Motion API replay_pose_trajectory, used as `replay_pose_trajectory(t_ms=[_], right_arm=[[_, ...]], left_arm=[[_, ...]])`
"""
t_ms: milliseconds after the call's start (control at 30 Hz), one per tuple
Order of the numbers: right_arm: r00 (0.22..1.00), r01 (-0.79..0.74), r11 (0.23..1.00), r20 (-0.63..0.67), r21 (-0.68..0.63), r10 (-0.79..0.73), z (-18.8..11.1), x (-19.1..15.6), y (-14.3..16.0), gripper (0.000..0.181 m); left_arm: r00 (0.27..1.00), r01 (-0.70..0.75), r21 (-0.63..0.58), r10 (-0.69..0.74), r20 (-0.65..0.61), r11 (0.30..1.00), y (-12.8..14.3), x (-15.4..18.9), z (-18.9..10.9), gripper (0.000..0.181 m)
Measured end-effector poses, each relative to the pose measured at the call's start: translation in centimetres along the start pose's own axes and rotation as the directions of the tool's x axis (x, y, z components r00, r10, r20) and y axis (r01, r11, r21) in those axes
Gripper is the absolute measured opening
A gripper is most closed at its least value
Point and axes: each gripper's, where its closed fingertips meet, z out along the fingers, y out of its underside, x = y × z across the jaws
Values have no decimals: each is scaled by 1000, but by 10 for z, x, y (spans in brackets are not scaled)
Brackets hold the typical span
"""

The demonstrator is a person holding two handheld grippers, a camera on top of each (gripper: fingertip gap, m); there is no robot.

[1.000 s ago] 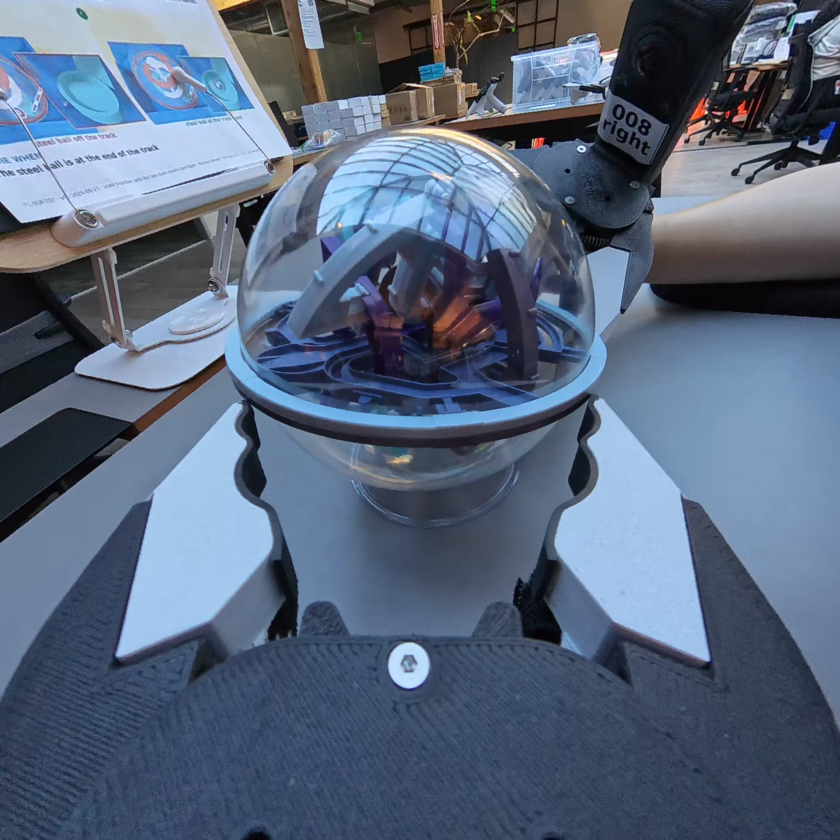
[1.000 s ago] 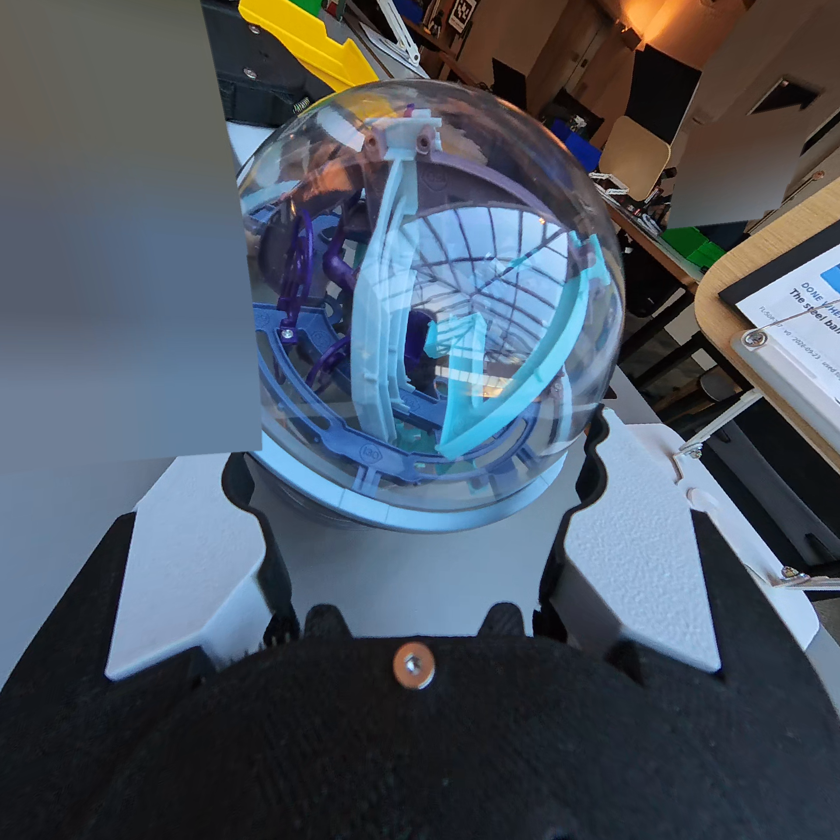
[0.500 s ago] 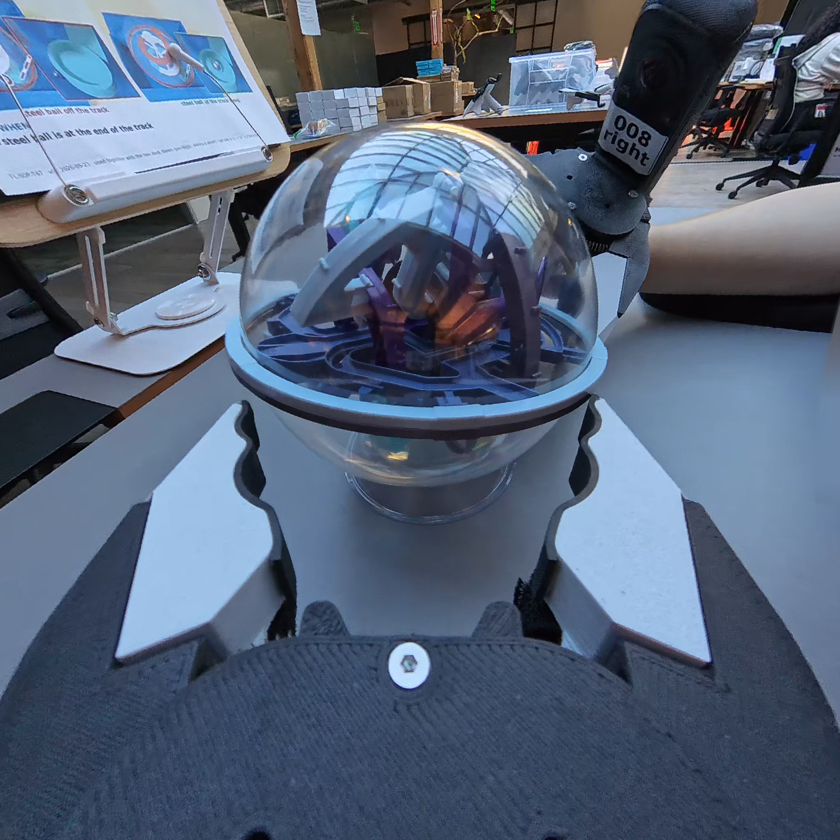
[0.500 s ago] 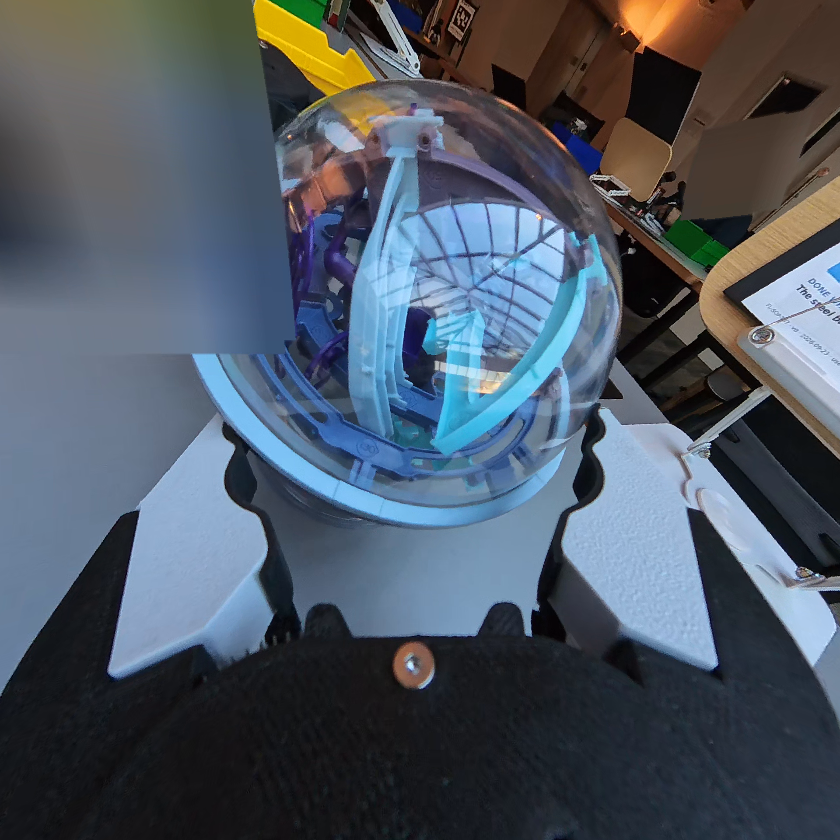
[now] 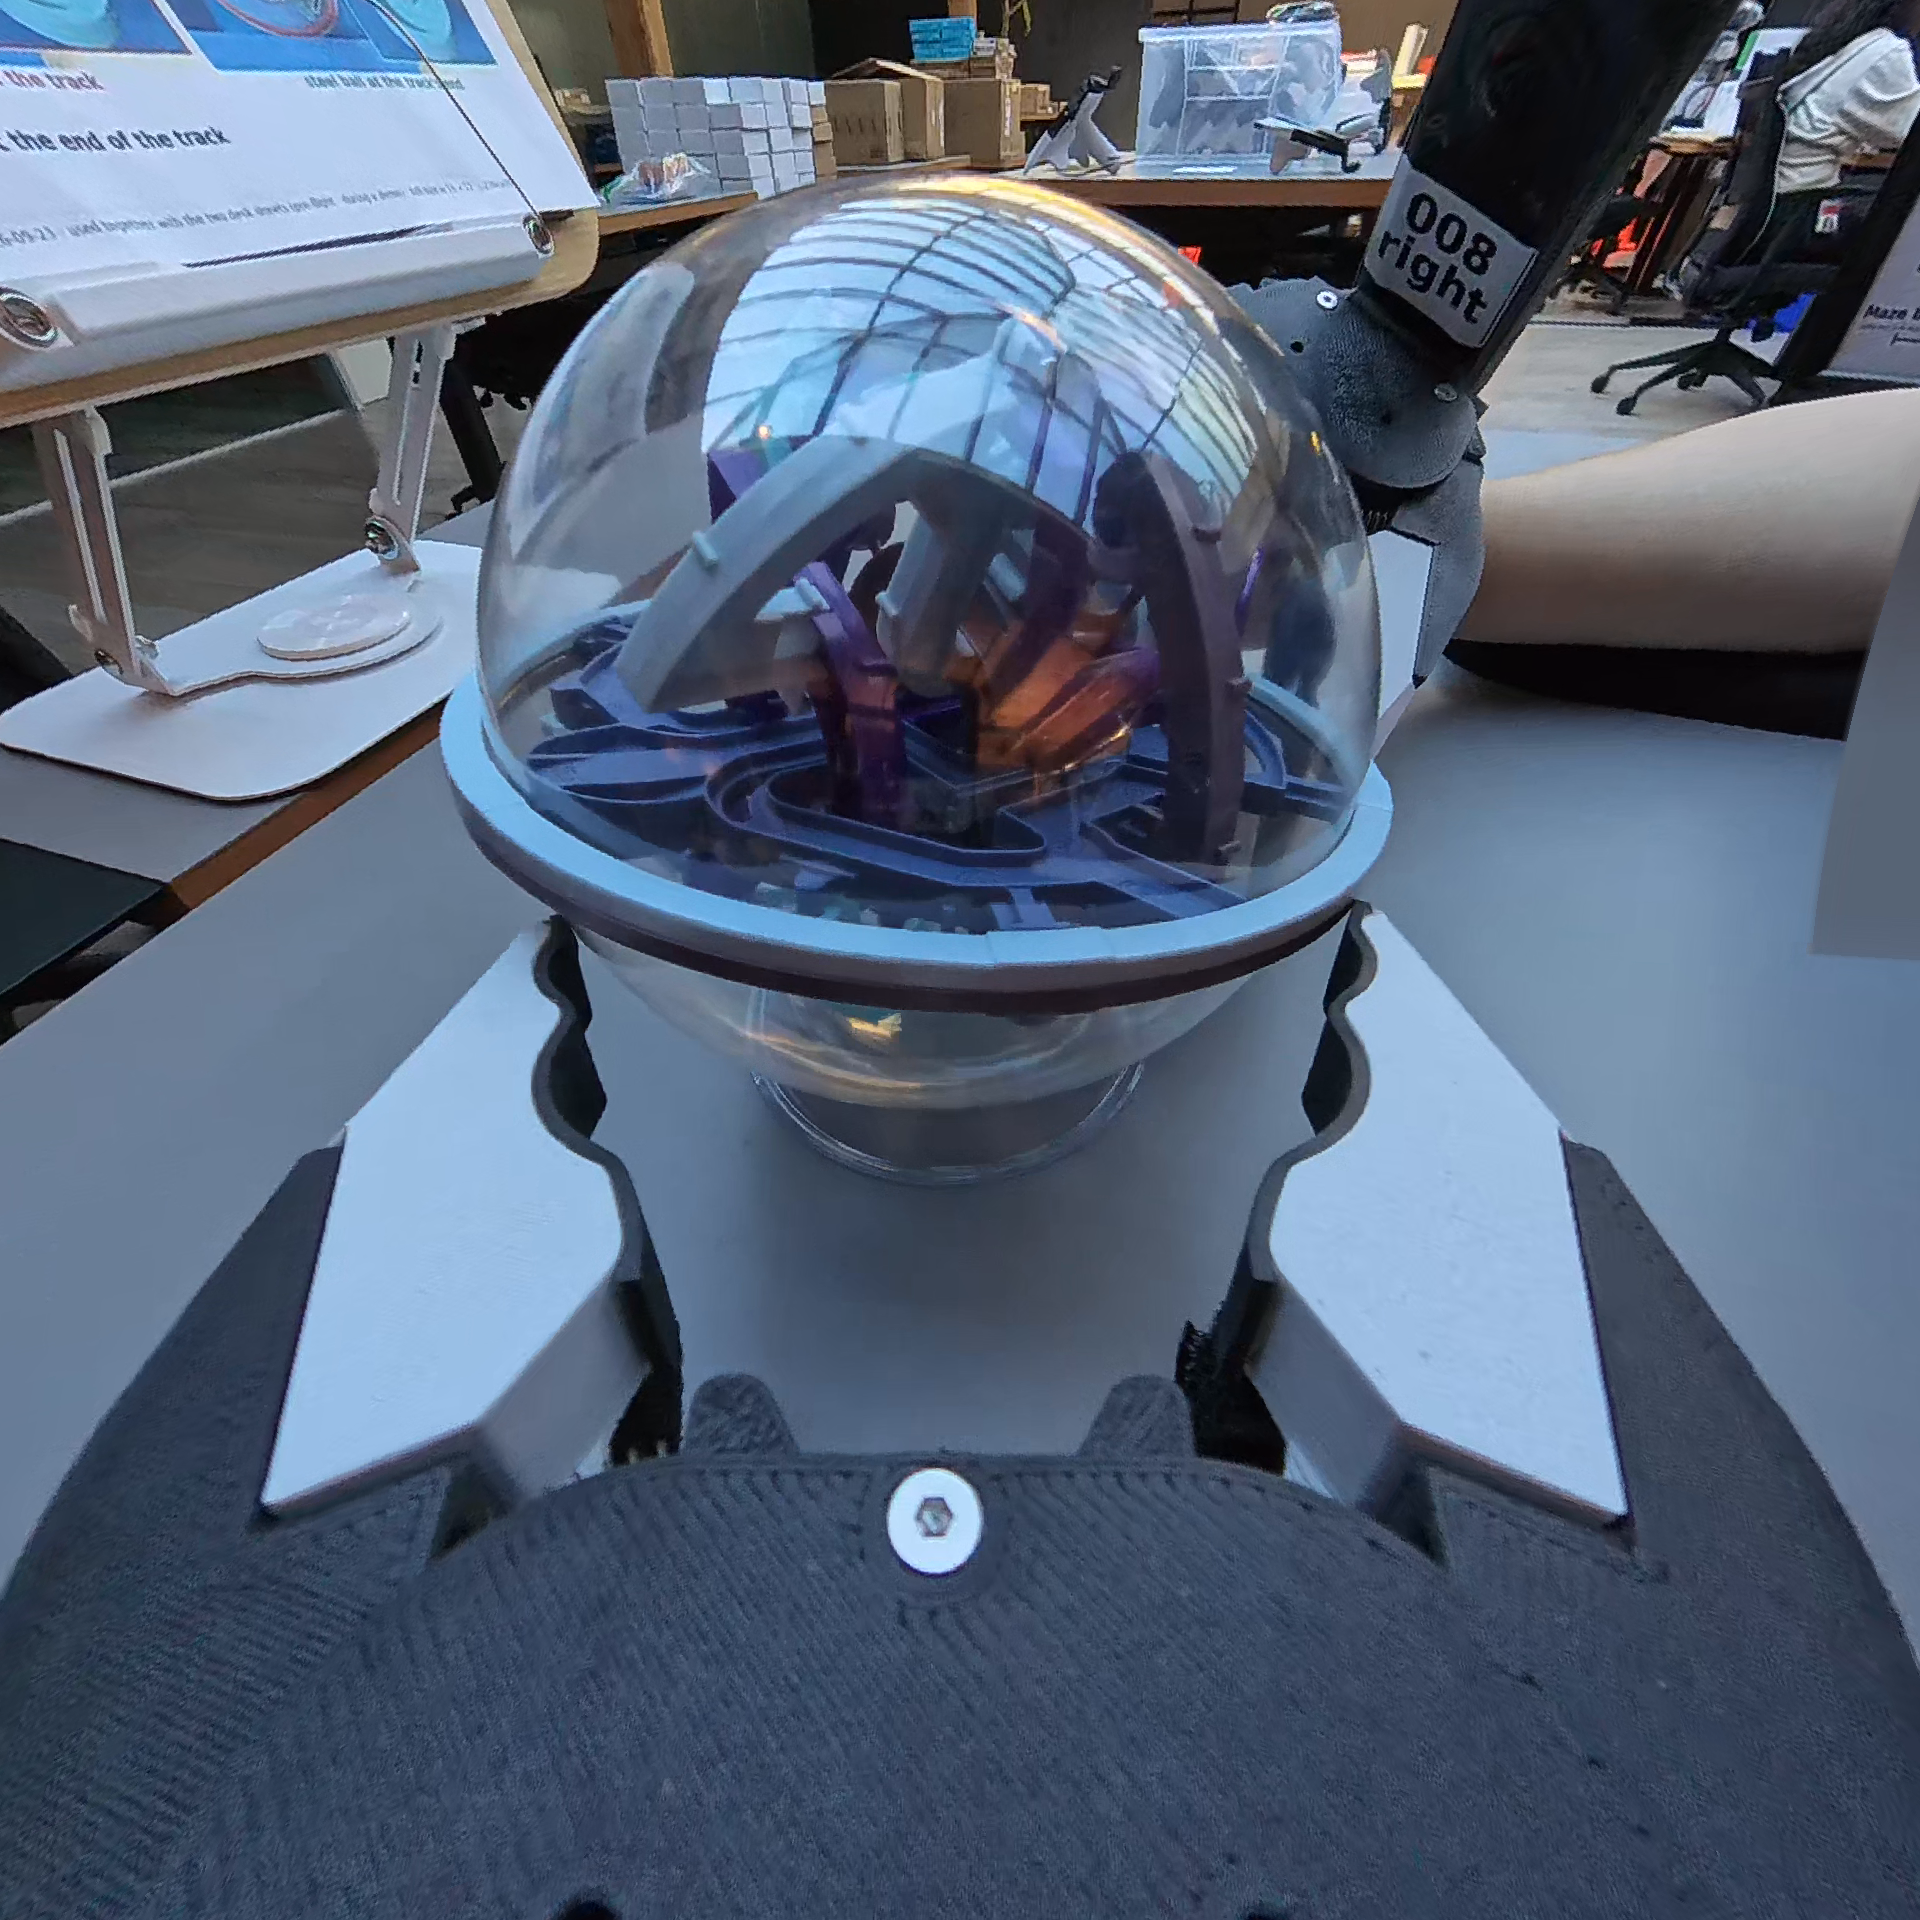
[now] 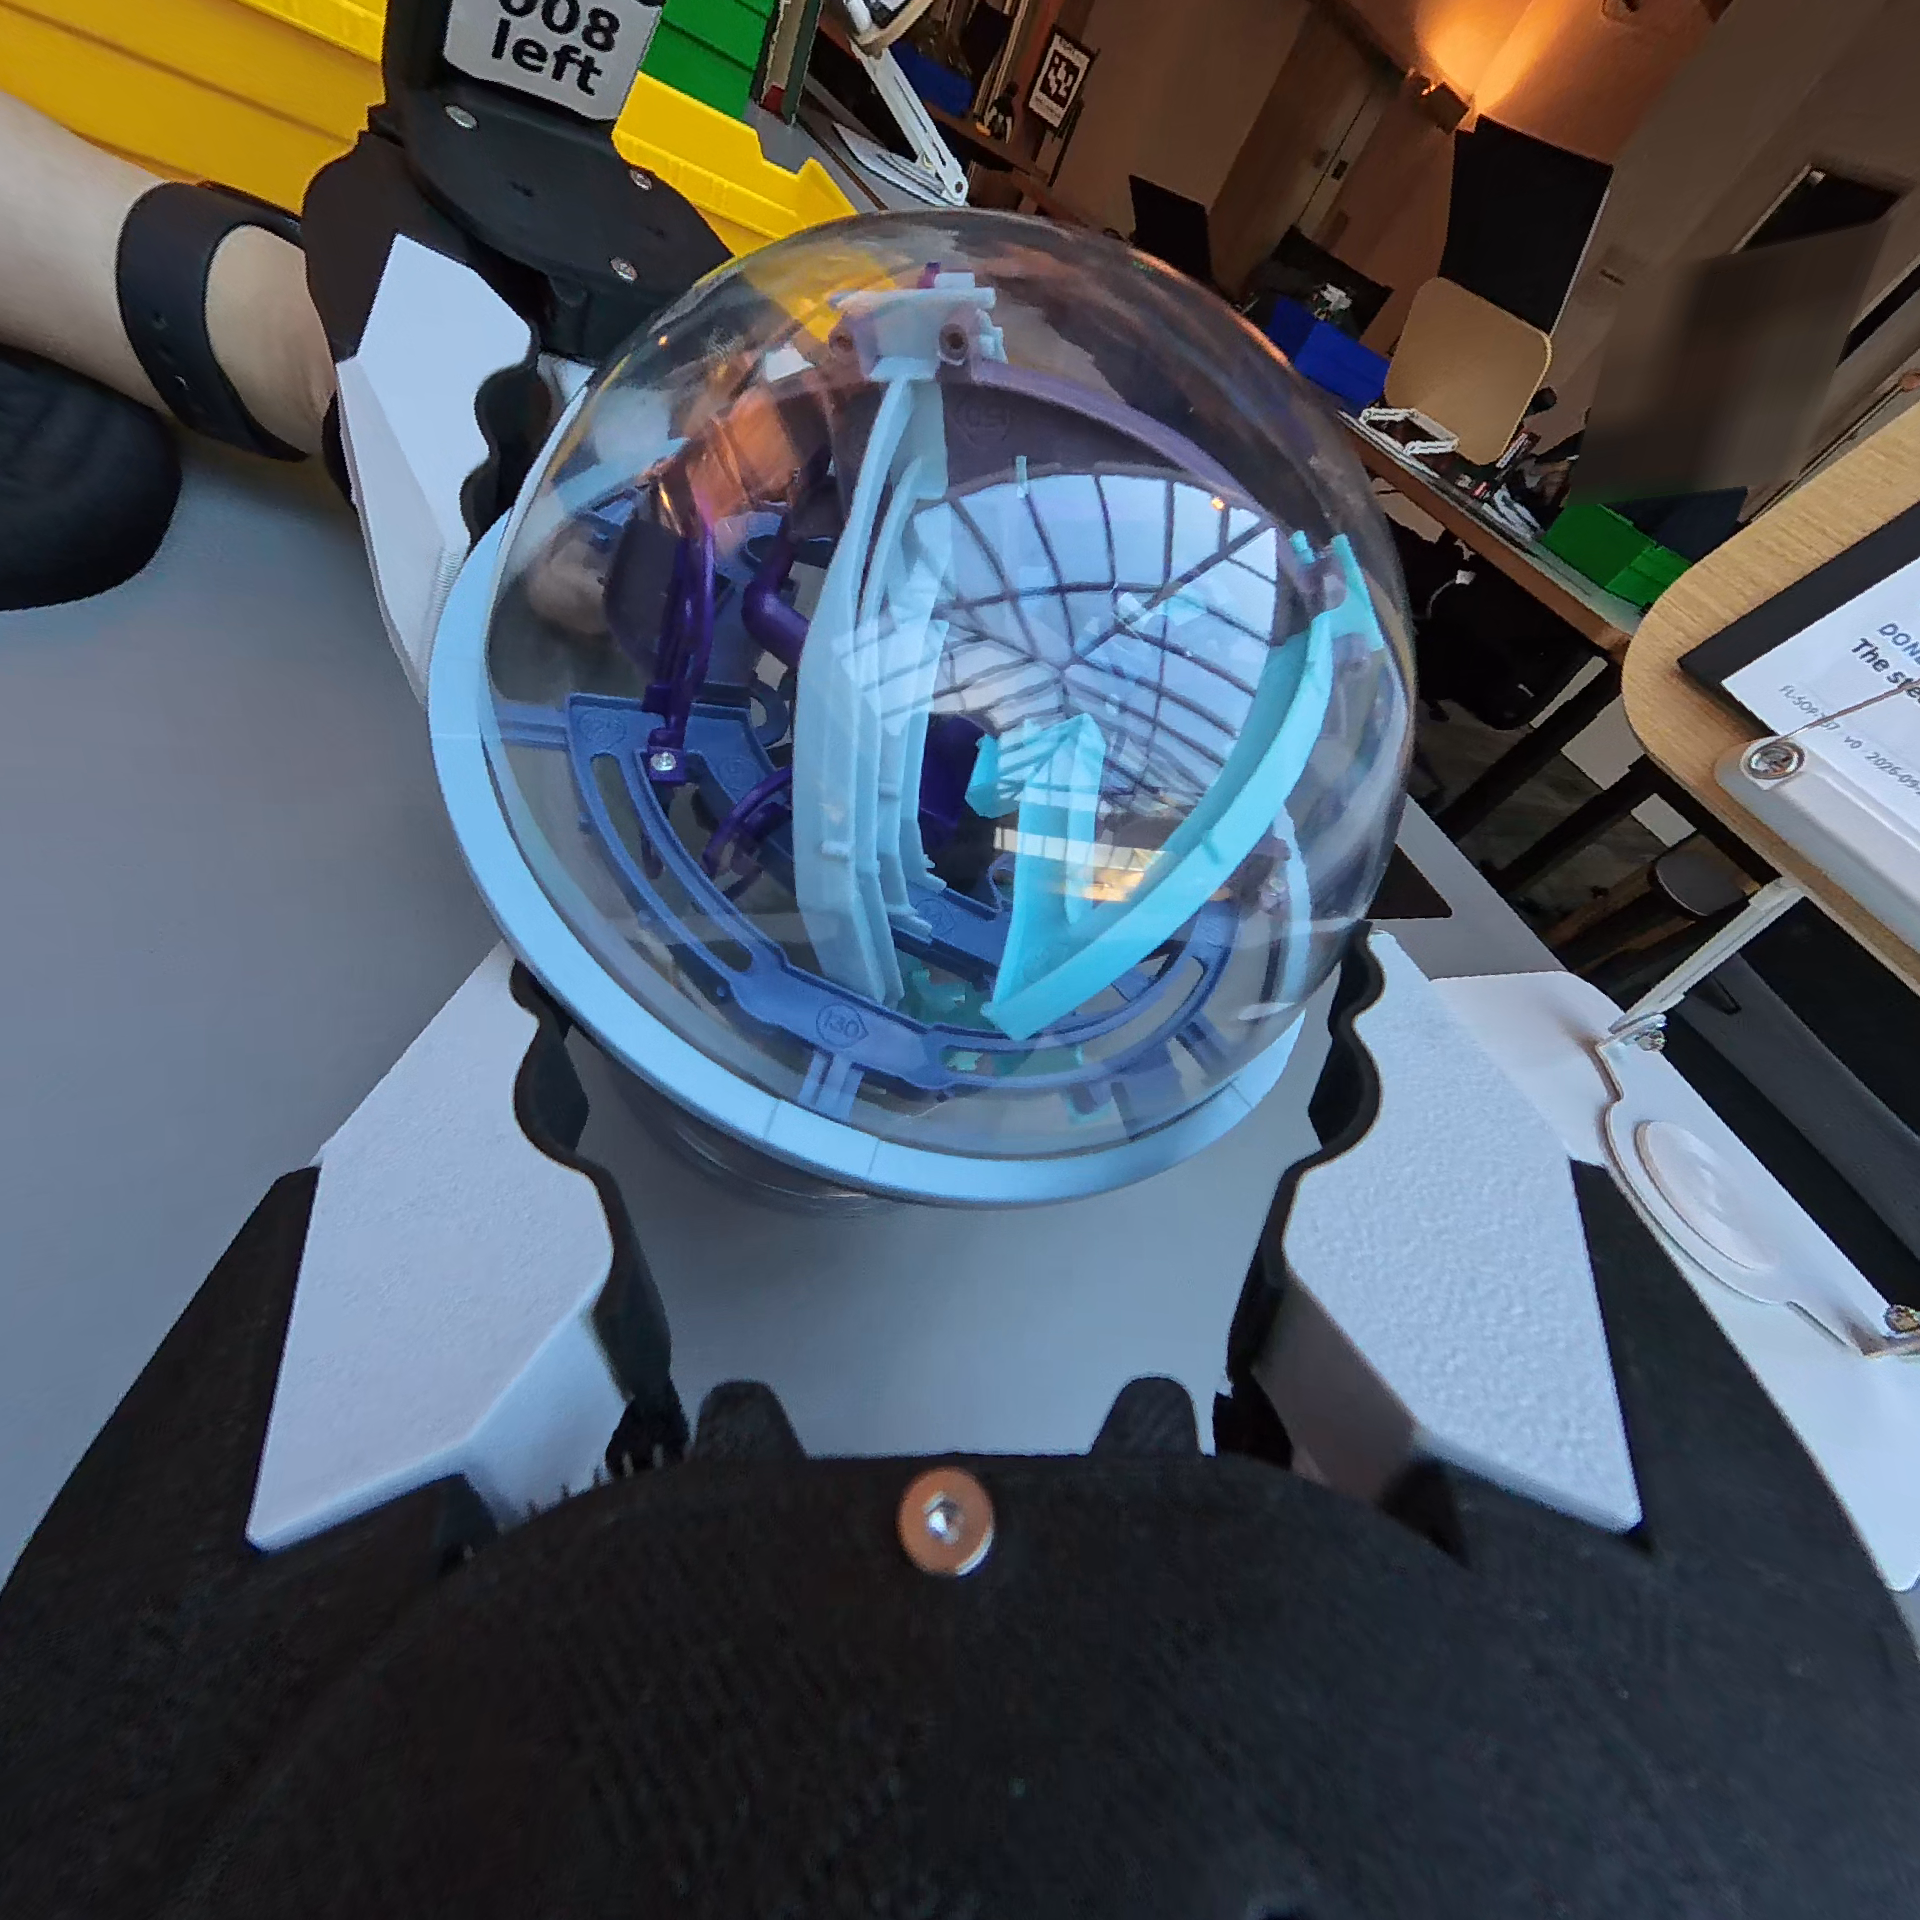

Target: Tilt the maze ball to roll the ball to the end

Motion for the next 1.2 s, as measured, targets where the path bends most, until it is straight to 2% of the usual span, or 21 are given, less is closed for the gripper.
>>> replay_pose_trajectory(t_ms=[467,867,1033,1200], right_arm=[[998,50,999,-27,-17,-50,-3,-1,1,144],[995,63,998,-73,-12,-64,-8,5,-1,143],[976,190,981,-102,-30,-192,-10,9,-4,148],[951,301,953,-69,-29,-302,-9,6,-14,147]], left_arm=[[998,68,65,-66,-19,996,-8,-2,-7,134],[998,59,62,-58,-19,996,-7,-1,-7,133],[999,49,49,-49,-9,998,-5,-1,-6,133],[999,36,8,-36,0,999,0,0,-2,136]])
